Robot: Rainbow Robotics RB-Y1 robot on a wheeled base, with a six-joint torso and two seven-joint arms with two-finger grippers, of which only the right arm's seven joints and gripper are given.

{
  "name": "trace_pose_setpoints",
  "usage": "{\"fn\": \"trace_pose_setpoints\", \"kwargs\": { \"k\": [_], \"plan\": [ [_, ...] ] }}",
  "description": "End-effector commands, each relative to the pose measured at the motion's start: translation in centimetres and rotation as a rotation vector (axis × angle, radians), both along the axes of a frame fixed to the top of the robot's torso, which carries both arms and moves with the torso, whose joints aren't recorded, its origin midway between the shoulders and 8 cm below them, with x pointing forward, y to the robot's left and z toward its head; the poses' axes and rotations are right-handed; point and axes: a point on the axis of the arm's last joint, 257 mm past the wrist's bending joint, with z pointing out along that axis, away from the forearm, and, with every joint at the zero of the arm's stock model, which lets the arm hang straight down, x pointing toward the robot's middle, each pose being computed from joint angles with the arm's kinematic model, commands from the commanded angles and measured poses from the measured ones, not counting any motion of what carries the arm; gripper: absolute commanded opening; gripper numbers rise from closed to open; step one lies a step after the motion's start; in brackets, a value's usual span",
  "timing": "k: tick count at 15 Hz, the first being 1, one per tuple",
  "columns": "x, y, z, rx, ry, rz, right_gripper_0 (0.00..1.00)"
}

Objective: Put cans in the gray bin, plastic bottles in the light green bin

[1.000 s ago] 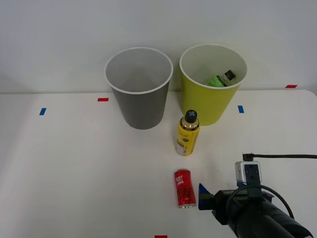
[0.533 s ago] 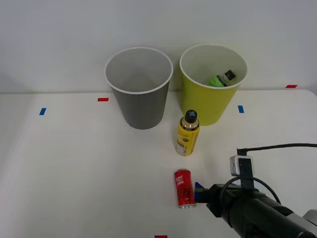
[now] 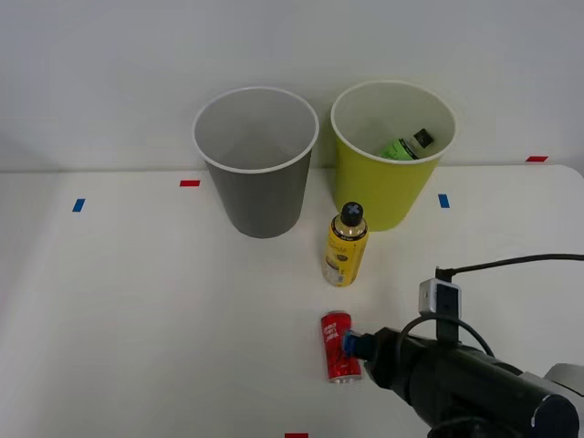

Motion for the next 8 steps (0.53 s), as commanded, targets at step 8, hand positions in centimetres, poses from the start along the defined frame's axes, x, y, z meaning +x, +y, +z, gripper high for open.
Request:
{"fn": "trace_pose_setpoints", "kwargs": {
  "k": [8],
  "plan": [
    [2.1,2.5,-1.5,-0.062,-0.032,0.088,0.95]
  ]
}}
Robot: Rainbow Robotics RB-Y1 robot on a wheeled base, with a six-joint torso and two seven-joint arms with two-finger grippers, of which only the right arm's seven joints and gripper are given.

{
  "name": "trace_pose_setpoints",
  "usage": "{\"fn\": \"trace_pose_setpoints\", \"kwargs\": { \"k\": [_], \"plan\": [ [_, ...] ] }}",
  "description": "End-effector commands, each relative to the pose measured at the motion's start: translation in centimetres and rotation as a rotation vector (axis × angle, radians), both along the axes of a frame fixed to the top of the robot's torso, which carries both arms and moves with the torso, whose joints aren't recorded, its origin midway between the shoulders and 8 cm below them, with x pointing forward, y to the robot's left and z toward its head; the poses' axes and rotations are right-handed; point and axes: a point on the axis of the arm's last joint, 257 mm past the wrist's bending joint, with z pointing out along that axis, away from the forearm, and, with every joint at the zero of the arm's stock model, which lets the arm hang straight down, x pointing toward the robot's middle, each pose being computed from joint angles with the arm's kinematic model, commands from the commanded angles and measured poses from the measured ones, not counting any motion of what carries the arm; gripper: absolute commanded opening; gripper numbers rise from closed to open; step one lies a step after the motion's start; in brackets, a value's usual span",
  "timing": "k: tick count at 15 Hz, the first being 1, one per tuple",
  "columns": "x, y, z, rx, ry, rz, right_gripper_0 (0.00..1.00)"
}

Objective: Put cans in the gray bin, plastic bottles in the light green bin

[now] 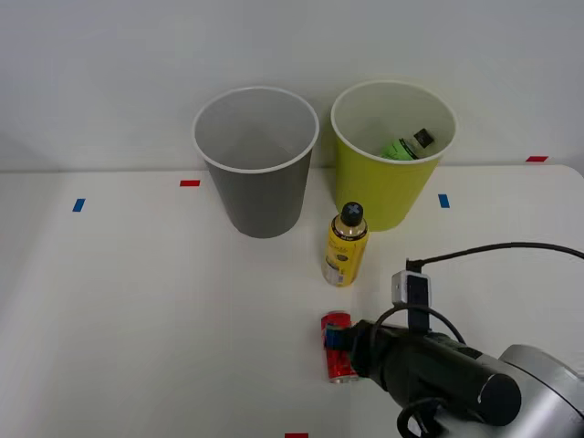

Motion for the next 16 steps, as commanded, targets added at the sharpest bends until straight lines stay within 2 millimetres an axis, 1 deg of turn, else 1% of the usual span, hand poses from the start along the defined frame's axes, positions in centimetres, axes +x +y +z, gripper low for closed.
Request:
{"fn": "trace_pose_setpoints", "kwargs": {
  "k": [1,4,6,8,9,11,14,16],
  "plan": [
    [-0.2,0.6,-0.4,-0.03,-0.003,0.024,0.96],
    [-0.2,1.0,-1.0,-0.046,0.031,0.009,0.96],
    [0.0,2.0,-0.8,-0.034,0.043,0.002,0.95],
    [0.7,2.6,-1.4,-0.036,0.054,-0.002,0.95],
    [1.2,3.3,-1.7,-0.031,0.06,-0.003,0.95],
    [1.9,3.8,-1.8,-0.031,0.055,-0.006,0.95],
    [2.2,3.8,-1.8,-0.032,0.054,-0.01,0.95],
    [2.3,3.4,-1.9,-0.045,0.052,-0.011,0.95]
  ]
}}
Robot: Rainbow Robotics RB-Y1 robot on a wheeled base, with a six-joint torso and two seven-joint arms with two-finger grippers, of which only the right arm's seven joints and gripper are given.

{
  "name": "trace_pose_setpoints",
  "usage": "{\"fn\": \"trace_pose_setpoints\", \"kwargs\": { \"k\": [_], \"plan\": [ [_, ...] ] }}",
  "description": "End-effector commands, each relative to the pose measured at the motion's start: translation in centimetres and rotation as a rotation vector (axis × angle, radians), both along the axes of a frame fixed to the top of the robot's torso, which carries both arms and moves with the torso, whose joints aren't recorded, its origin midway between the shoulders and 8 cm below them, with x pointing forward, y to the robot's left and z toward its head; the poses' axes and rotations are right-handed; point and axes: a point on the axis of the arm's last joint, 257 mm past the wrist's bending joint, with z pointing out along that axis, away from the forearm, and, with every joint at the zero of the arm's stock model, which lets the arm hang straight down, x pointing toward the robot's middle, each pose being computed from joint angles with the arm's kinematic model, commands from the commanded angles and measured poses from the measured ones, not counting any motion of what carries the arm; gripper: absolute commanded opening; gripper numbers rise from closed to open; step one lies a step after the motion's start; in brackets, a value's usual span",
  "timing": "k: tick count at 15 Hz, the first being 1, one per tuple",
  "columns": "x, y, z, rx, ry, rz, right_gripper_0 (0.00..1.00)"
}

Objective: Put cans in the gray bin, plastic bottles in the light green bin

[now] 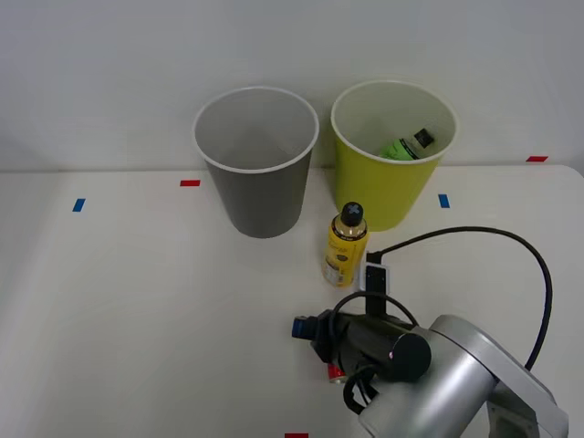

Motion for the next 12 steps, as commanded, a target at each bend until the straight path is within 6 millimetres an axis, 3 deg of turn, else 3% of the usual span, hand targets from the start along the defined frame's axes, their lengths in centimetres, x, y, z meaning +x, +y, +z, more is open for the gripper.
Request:
{"fn": "trace_pose_setpoints", "kwargs": {
  "k": [1,7,12],
  "plan": [
    [0.0,-0.6,-0.2,-0.015,0.001,-0.003,0.95],
    [0.1,-1.1,-1.0,-0.053,0.017,-0.012,0.96],
    [1.2,0.3,-1.8,-0.069,0.013,-0.024,0.95]
  ]
}}
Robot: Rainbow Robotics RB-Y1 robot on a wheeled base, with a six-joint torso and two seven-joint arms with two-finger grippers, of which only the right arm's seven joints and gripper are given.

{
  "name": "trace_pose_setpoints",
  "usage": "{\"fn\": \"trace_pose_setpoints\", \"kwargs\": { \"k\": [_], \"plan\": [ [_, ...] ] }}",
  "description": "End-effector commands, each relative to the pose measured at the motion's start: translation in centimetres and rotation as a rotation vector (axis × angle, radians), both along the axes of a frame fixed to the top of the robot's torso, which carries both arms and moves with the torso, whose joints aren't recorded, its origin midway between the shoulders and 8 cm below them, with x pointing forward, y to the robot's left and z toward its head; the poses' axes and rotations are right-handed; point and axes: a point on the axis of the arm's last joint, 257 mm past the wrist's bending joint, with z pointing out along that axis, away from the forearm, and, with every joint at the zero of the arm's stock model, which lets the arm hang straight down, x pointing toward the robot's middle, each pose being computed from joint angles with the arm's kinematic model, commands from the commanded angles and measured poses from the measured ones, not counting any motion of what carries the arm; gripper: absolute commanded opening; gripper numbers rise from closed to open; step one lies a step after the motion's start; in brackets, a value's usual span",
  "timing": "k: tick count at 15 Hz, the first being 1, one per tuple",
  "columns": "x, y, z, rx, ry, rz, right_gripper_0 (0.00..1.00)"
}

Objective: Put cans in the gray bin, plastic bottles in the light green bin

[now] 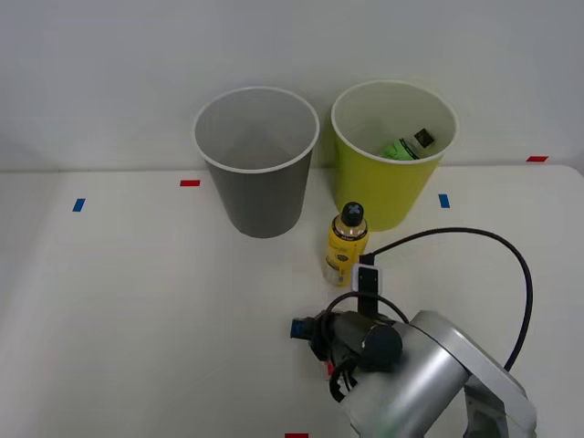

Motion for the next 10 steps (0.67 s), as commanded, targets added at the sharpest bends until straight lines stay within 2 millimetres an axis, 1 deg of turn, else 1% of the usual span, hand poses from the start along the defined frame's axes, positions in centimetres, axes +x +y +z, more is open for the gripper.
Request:
{"fn": "trace_pose_setpoints", "kwargs": {
  "k": [1,6,10],
  "plan": [
    [0.5,0.5,-0.1,-0.003,-0.014,0.009,0.96],
    [0.8,0.4,0.1,-0.023,-0.026,0.022,0.95],
    [0.5,-0.8,-0.2,-0.08,0.007,0.001,0.95]
  ]
}}
